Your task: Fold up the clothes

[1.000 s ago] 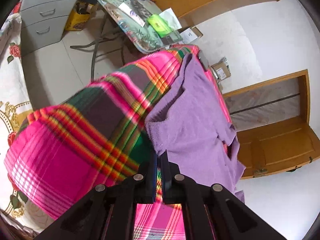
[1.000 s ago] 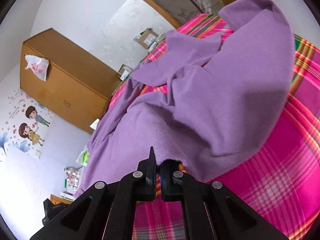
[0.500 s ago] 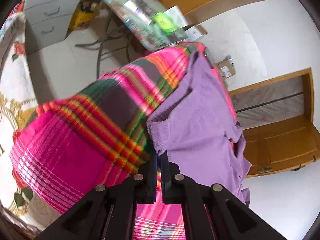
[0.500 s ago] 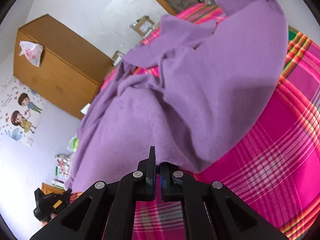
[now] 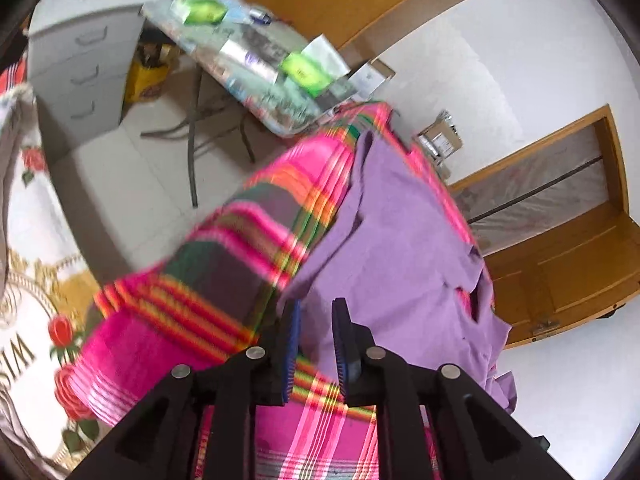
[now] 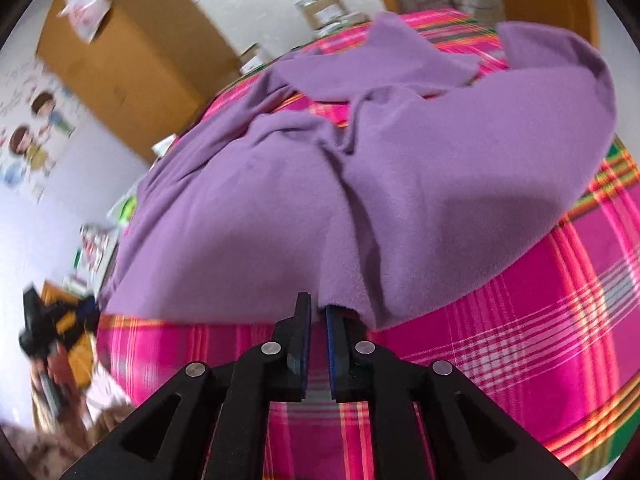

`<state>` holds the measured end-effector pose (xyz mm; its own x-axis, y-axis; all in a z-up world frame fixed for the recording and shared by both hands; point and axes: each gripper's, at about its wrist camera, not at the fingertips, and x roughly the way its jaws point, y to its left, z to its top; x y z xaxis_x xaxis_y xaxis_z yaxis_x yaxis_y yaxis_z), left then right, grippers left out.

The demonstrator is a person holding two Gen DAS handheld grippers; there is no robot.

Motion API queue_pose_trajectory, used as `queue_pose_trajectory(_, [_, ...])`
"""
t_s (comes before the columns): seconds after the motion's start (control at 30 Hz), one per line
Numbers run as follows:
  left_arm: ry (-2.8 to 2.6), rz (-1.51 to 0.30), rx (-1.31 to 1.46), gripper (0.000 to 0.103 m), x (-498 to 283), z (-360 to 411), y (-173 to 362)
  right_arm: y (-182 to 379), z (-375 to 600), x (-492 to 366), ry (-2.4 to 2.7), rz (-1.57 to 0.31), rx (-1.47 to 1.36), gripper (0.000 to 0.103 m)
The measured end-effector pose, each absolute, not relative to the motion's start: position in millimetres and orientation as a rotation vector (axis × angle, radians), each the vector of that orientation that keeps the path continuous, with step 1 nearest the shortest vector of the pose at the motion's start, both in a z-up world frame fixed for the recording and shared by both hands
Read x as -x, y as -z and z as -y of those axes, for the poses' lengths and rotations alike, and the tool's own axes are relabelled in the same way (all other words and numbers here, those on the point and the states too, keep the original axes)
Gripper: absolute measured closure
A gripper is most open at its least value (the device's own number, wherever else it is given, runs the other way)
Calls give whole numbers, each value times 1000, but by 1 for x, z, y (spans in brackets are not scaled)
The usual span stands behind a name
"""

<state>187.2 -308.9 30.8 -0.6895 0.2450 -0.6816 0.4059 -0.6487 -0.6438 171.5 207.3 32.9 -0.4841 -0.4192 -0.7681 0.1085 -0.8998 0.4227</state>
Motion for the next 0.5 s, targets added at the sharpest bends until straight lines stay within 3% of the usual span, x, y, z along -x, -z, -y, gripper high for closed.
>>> queue_pose_trajectory(0.33, [2721,-968,-1229,72,-80,308,-65,-77,-173,-115,2406,245,-1212,80])
queue_pose_trajectory(0.5, [2763,-819,-1377,72,-12,299,-60,-97,-147,-66,2351,223,-1156,78])
